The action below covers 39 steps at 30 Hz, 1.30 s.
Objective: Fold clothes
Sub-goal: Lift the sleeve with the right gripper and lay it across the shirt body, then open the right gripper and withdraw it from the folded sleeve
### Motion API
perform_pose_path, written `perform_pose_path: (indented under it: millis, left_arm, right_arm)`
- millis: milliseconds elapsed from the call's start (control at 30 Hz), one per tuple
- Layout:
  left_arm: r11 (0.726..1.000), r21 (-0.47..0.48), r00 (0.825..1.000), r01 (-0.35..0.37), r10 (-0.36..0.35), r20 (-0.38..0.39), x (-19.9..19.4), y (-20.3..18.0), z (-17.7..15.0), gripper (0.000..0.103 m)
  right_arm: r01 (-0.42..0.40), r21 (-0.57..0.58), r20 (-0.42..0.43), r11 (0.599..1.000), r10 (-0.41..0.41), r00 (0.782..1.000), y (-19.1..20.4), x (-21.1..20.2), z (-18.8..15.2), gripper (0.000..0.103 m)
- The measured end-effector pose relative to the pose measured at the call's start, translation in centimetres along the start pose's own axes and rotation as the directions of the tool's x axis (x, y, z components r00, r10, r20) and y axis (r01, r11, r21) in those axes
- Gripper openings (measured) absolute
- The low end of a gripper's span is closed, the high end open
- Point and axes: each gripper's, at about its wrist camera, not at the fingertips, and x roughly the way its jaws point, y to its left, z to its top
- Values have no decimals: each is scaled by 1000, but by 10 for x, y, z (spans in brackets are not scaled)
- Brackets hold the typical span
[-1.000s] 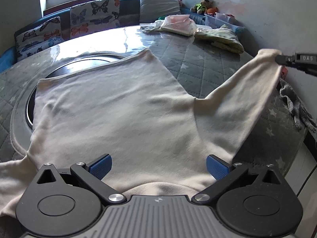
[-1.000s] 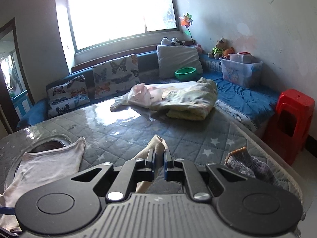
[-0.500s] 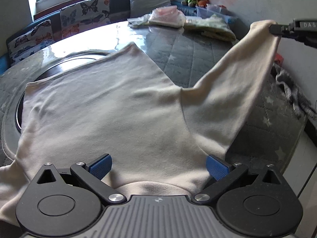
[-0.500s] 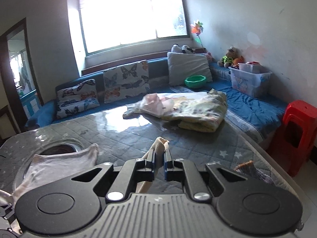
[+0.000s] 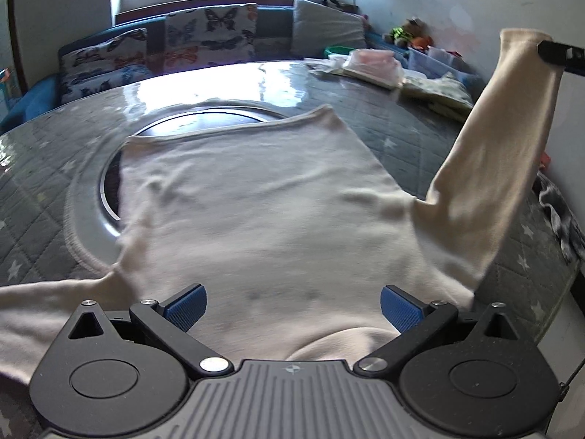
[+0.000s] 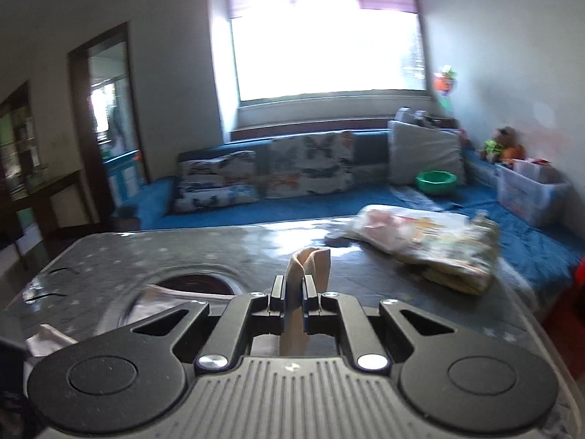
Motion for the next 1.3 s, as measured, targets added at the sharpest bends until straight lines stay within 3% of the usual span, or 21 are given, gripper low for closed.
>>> perform_pose_path:
  millis: [367, 733, 1100, 1300]
  left_arm:
    - [996, -84, 999, -23, 25, 27, -20, 37, -18, 103]
    - [987, -153, 999, -42, 46, 21, -29, 62, -38, 103]
    - [979, -193, 998, -60, 64, 16, -31, 74, -42, 103]
    - [977, -204, 997, -66, 70, 12, -31, 76, -40, 103]
  right_arm:
    - [-187, -129, -58, 974, 181, 982, 98, 21, 11, 7]
    - [-303, -178, -201, 936, 267, 942, 166, 58, -9, 7]
    - [-358, -181, -293, 916, 298, 909, 187, 92, -34, 13]
    - [-364, -202, -294, 909, 298, 908, 181, 89, -32, 14]
